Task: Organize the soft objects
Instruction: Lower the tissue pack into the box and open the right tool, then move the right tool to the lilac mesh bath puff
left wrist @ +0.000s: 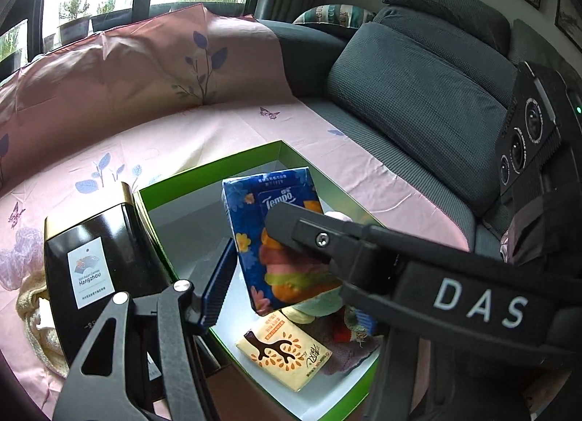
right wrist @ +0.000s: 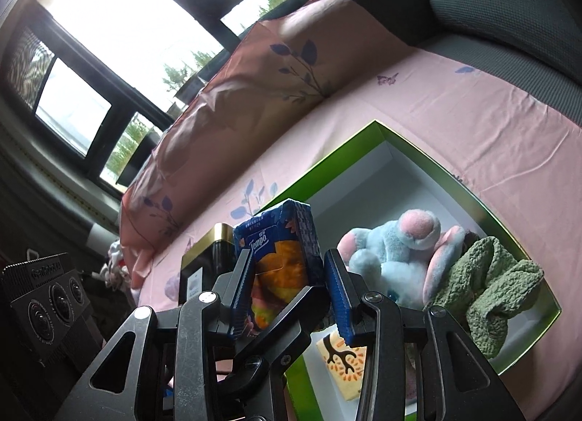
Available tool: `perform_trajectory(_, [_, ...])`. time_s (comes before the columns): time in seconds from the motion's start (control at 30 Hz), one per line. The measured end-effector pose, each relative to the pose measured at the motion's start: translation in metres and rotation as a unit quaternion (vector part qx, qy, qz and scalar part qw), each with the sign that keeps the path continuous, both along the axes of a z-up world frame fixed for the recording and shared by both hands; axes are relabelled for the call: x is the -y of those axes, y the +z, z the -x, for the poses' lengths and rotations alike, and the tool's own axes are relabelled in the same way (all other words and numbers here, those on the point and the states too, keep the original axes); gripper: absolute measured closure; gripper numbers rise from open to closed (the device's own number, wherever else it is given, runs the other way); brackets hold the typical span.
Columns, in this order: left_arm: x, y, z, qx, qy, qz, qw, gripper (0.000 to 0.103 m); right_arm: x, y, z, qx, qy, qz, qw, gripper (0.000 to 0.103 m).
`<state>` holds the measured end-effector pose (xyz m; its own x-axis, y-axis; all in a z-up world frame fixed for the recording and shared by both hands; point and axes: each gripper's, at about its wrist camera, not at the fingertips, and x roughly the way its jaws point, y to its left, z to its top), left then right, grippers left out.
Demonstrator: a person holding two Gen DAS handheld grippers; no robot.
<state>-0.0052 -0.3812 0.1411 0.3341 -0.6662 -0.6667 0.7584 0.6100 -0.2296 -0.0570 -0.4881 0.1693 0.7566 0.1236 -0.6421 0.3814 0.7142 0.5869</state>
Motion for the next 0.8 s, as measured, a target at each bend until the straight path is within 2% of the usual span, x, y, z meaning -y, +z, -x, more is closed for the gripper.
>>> perform_trajectory(0.2, [0.005, -0.003, -0.004, -0.017, 0.008, -0.003, 0.9998, 0.046, 0.008, -0.006, 0.001, 0.012, -0.025, -0.022, 0.999, 0.061])
perform_trajectory(0.37, [0.004, 0.000, 0.001, -0.017, 0.007, 0.004, 0.9998, 0.044, 0.006, 0.002, 0.010, 0.015, -0.054, 0.004, 0.998, 0.061])
perform_trajectory(0.5, [-0.003, 0.008, 0.010, 0.004, 0.010, 0.000, 0.9999, 0.040, 0.006, 0.008, 0.015, 0.014, -0.067, 0.027, 0.997, 0.046])
perform_trajectory(0.57, [-0.010, 0.012, 0.014, 0.011, 0.009, 0.003, 0.9999, 0.032, 0.006, 0.011, 0.019, 0.017, -0.072, 0.033, 0.997, 0.046])
perform_trajectory(0.6, [-0.014, 0.014, 0.015, 0.009, 0.009, 0.008, 0.9999, 0.024, 0.005, 0.013, 0.021, 0.016, -0.077, 0.038, 0.996, 0.045])
perform_trajectory(0.63, [-0.020, 0.017, 0.017, 0.006, 0.010, 0.016, 0.9998, 0.022, 0.004, 0.015, 0.023, 0.012, -0.081, 0.046, 0.996, 0.042])
perform_trajectory(0.7, [-0.031, 0.024, 0.022, 0.010, 0.011, 0.026, 0.9996, 0.021, 0.000, 0.020, 0.026, 0.008, -0.087, 0.065, 0.994, 0.034])
perform_trajectory(0.8, [-0.052, 0.033, 0.031, 0.024, 0.019, 0.031, 0.9990, 0.017, -0.011, 0.028, 0.032, -0.002, -0.086, 0.102, 0.991, 0.030])
